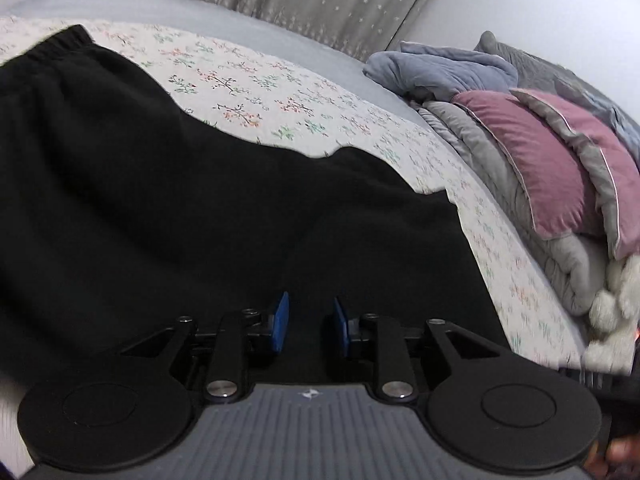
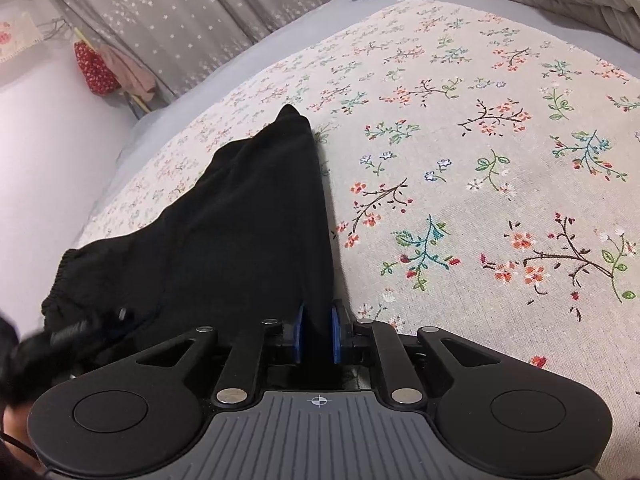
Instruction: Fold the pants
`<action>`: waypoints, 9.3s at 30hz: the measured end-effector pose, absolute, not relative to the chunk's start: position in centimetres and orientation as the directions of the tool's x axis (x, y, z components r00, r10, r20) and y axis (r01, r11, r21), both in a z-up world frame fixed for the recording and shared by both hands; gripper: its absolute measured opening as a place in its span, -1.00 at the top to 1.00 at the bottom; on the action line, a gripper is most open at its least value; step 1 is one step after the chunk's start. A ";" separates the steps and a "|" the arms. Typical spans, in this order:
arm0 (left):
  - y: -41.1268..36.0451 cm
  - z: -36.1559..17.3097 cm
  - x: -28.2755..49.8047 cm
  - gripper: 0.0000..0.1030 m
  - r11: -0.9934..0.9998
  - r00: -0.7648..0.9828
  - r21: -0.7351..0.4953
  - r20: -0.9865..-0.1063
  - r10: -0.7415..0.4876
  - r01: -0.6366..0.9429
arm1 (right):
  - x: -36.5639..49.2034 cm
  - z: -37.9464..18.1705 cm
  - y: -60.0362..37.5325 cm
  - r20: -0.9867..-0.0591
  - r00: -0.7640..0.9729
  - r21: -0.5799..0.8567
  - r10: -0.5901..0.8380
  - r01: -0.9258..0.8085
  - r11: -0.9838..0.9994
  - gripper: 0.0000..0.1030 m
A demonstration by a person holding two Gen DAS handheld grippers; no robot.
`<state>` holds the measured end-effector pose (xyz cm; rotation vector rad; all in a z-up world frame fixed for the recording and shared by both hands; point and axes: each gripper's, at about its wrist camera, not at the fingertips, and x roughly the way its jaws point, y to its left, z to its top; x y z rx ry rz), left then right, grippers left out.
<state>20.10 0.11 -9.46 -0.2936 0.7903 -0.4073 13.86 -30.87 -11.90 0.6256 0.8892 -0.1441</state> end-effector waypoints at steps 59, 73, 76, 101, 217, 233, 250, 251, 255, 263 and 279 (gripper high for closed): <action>-12.6 -2.0 32.4 0.59 0.779 0.487 0.105 -0.829 -0.275 0.618 | 13.4 -6.3 -15.1 -0.478 0.878 0.024 -0.014 0.028 0.999 0.73; 3.5 1.4 33.8 0.75 0.865 0.497 -0.233 -0.739 -0.455 0.444 | 13.3 -6.0 -7.9 -0.462 0.877 -0.058 0.130 -0.176 0.983 0.74; 5.3 2.3 33.7 0.77 0.861 0.510 -0.231 -0.725 -0.463 0.453 | 14.2 -5.5 -6.7 -0.466 0.869 -0.023 0.166 -0.200 0.980 0.74; 24.5 -5.6 36.4 0.57 0.855 0.566 -0.453 -0.647 -0.511 0.253 | 19.8 -6.9 0.8 -0.576 0.755 0.079 0.314 -0.331 0.940 0.74; 13.4 -7.7 30.7 -0.19 0.815 0.638 -0.561 -0.578 -0.509 0.143 | 23.9 -7.9 -33.3 -0.738 0.609 0.420 0.290 0.078 0.904 -0.14; 11.7 -1.8 26.4 0.07 0.844 0.717 -0.433 -0.473 -0.512 0.317 | 20.1 -2.3 -26.4 -0.695 0.680 0.218 0.231 -0.107 0.970 0.67; 9.3 -4.2 26.0 0.72 0.944 0.753 -0.155 -0.572 -0.325 0.290 | 14.9 -5.4 -24.7 -0.745 0.639 0.248 0.194 -0.005 0.969 0.66; 9.3 -4.2 26.0 0.72 0.944 0.751 -0.161 -0.574 -0.326 0.287 | 14.4 -5.4 -24.9 -0.744 0.639 0.256 0.195 0.003 0.967 0.66; 8.3 -3.3 24.9 0.62 0.955 0.770 -0.105 -0.571 -0.286 0.277 | 13.2 -5.0 -25.0 -0.748 0.637 0.272 0.186 0.039 0.961 0.55; 6.5 0.6 18.9 -0.09 0.985 0.820 -0.022 -0.551 -0.157 0.173 | 10.2 1.2 -22.1 -0.672 0.717 0.211 0.184 -0.052 0.976 0.36; 5.9 3.5 6.9 -0.49 0.989 0.846 -0.134 -0.518 -0.129 0.069 | 1.2 5.9 -18.4 -0.564 0.822 0.150 0.078 0.010 0.989 -0.05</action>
